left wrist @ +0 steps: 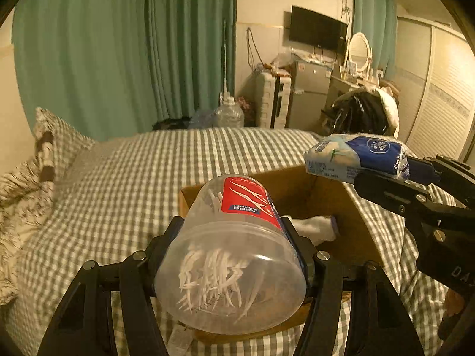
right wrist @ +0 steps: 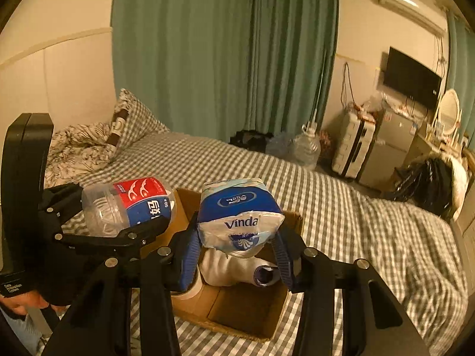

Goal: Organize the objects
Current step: 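Drop the jar and tissue pack into the box with both grippers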

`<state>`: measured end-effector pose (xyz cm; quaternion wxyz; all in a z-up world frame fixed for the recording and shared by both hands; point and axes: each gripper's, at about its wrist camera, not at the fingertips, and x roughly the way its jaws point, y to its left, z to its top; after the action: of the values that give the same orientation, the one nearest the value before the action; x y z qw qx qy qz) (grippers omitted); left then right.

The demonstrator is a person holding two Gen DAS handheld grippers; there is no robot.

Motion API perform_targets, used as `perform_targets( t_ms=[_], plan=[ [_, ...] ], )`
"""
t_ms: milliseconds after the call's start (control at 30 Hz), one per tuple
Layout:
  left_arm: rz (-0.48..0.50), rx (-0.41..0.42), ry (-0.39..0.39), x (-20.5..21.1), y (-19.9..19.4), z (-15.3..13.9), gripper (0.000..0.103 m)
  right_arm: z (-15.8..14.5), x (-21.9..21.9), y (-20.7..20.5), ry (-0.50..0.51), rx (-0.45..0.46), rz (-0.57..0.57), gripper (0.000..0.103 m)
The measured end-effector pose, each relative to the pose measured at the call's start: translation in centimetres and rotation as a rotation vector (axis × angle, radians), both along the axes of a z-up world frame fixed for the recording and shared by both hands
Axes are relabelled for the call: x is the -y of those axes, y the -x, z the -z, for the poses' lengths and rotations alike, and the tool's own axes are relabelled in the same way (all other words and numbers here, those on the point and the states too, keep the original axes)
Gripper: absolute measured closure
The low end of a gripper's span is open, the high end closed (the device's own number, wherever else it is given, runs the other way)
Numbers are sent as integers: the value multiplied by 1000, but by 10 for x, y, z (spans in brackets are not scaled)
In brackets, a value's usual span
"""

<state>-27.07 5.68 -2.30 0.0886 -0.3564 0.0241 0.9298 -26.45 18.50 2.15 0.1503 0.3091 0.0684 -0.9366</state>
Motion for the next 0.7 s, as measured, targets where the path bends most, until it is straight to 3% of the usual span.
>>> perform_targets(
  t_ms=[200,300,333,367,433,700],
  plan=[
    [45,60,1,-10,12,32,38,42,-18,25,53,97,15,58],
    [58,76,15,-13,14,38,36,49,-27,32,81,118,33,51],
    [54,87,19,-14,14,39,32,47,-28,32,72,114,50,49],
    [48,88,21,-13,13,38,19,45,-31,30,63,96,66,42],
    [30,59,16,-9,7,30,7,37,-34,24,70,68,76,30],
    [-5,-11,-7,8,-27,-20,1,-9,-36,-18,70,1,89,23]
  ],
)
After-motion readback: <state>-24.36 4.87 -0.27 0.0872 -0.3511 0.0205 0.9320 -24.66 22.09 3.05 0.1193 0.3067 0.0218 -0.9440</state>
